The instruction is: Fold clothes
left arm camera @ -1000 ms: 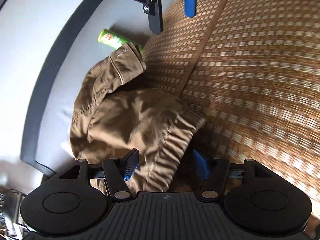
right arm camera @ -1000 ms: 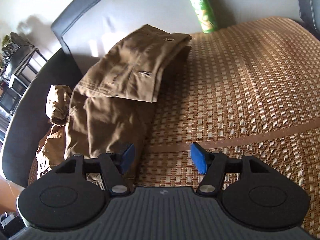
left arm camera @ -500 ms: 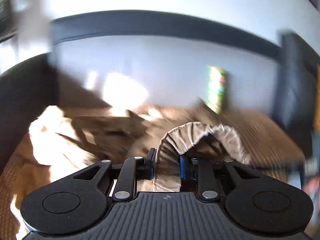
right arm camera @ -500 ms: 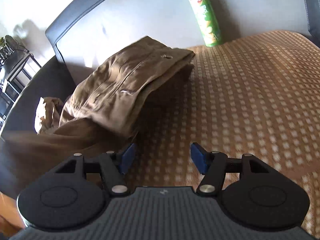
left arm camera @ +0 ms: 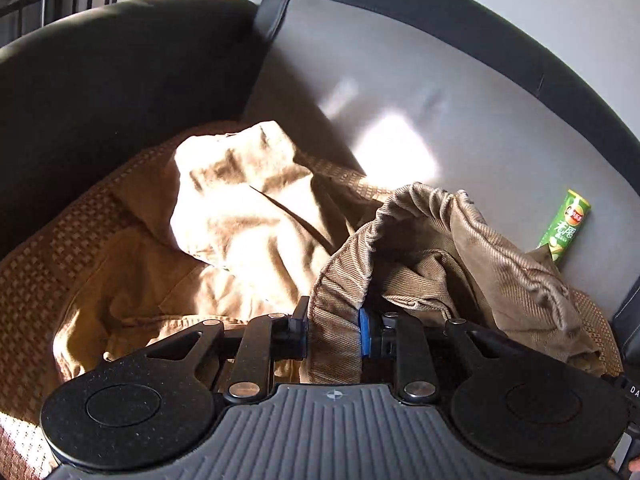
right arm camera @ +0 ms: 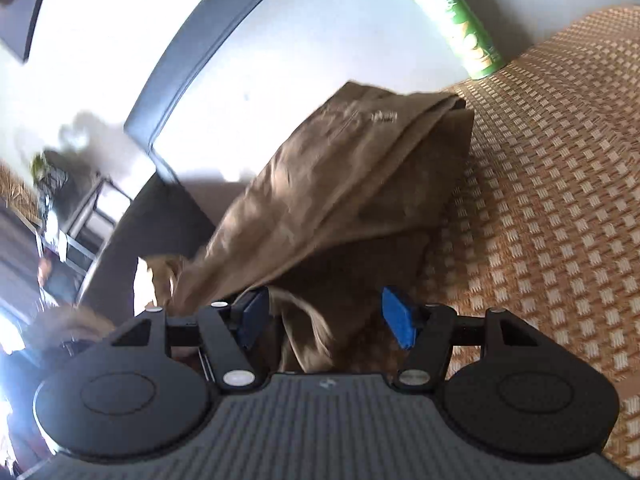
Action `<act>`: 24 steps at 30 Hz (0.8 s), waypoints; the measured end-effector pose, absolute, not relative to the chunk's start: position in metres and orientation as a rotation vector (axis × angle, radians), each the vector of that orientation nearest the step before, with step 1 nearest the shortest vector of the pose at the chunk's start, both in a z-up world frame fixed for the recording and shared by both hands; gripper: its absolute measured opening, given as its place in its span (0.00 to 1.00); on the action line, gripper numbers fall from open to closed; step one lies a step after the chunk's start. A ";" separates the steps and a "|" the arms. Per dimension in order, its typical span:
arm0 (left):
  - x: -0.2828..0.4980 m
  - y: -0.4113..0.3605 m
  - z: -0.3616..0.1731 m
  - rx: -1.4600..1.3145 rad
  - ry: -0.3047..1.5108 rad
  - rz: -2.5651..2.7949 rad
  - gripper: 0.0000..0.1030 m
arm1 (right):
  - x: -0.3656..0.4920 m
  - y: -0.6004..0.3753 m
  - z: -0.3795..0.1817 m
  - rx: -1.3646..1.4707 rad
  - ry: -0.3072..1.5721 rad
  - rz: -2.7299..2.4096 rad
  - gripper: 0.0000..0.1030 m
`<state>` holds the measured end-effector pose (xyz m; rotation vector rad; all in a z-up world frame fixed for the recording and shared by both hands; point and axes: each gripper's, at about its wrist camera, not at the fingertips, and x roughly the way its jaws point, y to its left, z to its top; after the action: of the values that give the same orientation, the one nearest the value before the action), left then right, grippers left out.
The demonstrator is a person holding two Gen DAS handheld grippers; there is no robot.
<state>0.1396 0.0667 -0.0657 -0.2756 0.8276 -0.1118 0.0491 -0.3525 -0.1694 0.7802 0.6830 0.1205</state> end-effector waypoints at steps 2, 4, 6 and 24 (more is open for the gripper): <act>0.141 0.070 -0.065 -0.279 0.824 -0.121 0.20 | 0.054 -0.356 -0.168 0.823 0.662 0.115 0.68; 0.143 0.073 -0.064 -0.278 0.816 -0.126 0.20 | 0.057 -0.360 -0.167 0.862 0.631 0.106 0.68; 0.152 0.076 -0.064 -0.283 0.812 -0.114 0.21 | 0.058 -0.363 -0.166 0.868 0.614 0.068 0.69; 0.205 0.090 -0.062 -0.316 0.875 -0.032 0.21 | 0.079 -0.262 -0.216 0.284 0.771 0.085 0.03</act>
<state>0.2047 0.0900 -0.0622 -0.3155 0.8754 -0.0323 0.0795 -0.2622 -0.2163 0.2844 0.7714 0.0854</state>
